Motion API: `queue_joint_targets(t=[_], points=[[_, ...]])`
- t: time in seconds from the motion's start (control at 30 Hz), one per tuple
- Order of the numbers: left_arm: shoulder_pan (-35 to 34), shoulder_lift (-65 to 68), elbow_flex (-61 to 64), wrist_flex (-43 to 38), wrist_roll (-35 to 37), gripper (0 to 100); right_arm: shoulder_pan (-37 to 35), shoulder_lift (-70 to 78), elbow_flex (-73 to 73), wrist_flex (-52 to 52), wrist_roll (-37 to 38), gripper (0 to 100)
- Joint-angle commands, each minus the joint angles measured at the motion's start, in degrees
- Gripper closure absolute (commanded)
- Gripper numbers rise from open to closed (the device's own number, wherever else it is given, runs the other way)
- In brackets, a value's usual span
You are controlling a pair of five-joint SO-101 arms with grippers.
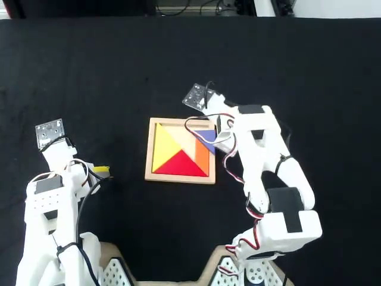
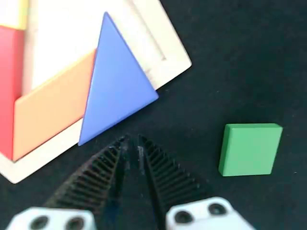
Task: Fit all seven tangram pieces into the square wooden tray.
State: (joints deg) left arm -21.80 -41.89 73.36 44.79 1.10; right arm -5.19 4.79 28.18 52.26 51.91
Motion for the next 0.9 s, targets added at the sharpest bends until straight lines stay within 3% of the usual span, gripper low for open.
queue_joint_targets(t=[0.0,0.23,0.63,0.87], points=[[0.66,-0.44,-0.31,-0.26,-0.70,67,-0.53,-2.42,-0.31,-1.49,0.79,98.8],[0.66,-0.44,-0.31,-0.26,-0.70,67,-6.68,-2.42,-0.40,-2.90,0.62,98.8],[0.66,-0.44,-0.40,-0.26,-0.70,67,-7.56,-4.88,-1.10,-5.01,-0.70,98.8],[0.66,-0.44,-0.40,-0.26,-0.70,67,-13.19,-3.12,-2.24,-7.30,-3.25,98.8]])
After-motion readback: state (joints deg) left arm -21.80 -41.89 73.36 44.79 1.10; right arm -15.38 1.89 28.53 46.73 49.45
